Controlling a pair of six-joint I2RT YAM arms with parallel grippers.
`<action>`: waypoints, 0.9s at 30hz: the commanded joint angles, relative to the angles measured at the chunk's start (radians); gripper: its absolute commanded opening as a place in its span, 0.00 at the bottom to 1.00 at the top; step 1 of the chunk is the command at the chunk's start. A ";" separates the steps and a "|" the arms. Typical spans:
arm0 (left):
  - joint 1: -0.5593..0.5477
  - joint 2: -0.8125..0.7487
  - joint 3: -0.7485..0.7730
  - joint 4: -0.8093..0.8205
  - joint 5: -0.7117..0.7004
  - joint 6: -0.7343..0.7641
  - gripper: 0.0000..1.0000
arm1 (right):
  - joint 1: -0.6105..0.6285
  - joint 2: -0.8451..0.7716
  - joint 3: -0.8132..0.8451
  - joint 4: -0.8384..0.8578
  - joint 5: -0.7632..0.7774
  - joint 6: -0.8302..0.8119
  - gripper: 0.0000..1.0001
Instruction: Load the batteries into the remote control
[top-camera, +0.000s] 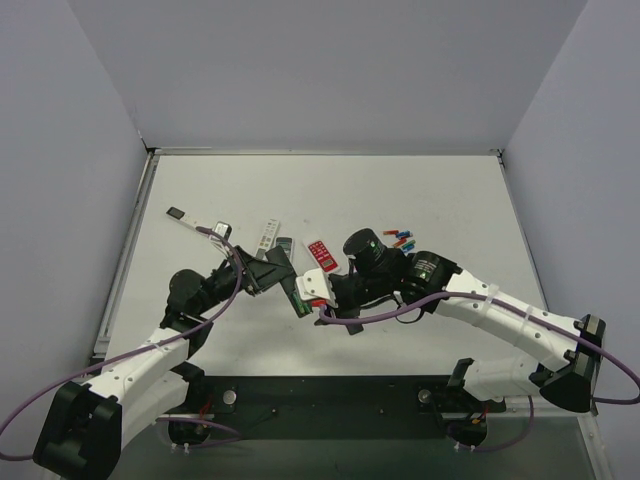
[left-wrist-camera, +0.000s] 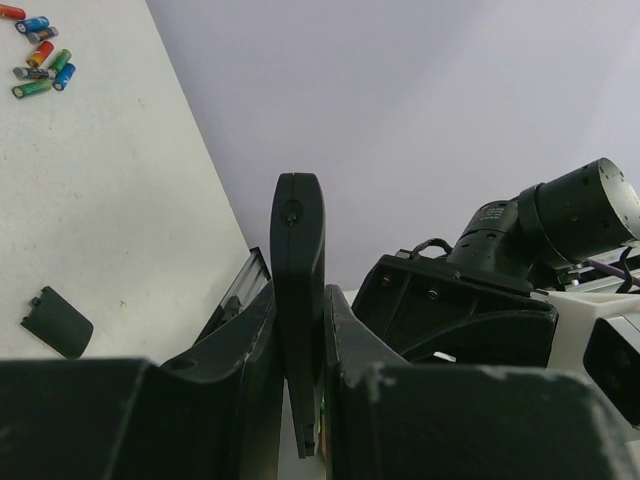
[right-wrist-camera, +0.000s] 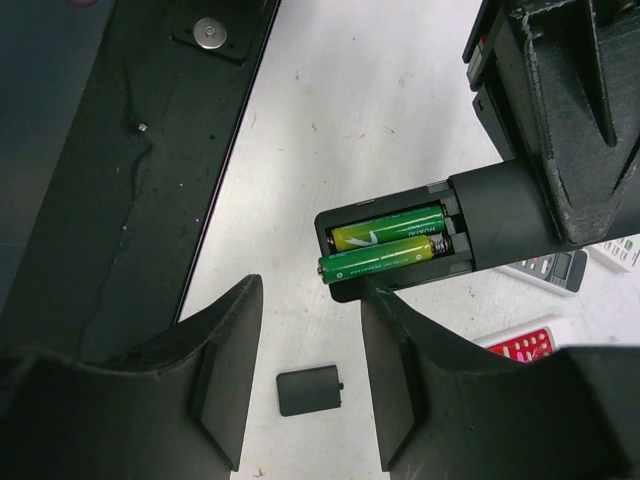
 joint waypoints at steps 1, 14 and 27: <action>0.003 -0.003 0.050 0.024 0.026 0.020 0.00 | -0.007 0.020 0.049 0.040 -0.062 -0.021 0.36; 0.001 -0.005 0.044 0.022 0.020 0.015 0.00 | -0.006 0.040 0.048 0.091 -0.071 0.010 0.24; 0.000 -0.003 0.049 0.033 0.012 0.000 0.00 | -0.003 0.047 0.031 0.122 -0.067 0.041 0.23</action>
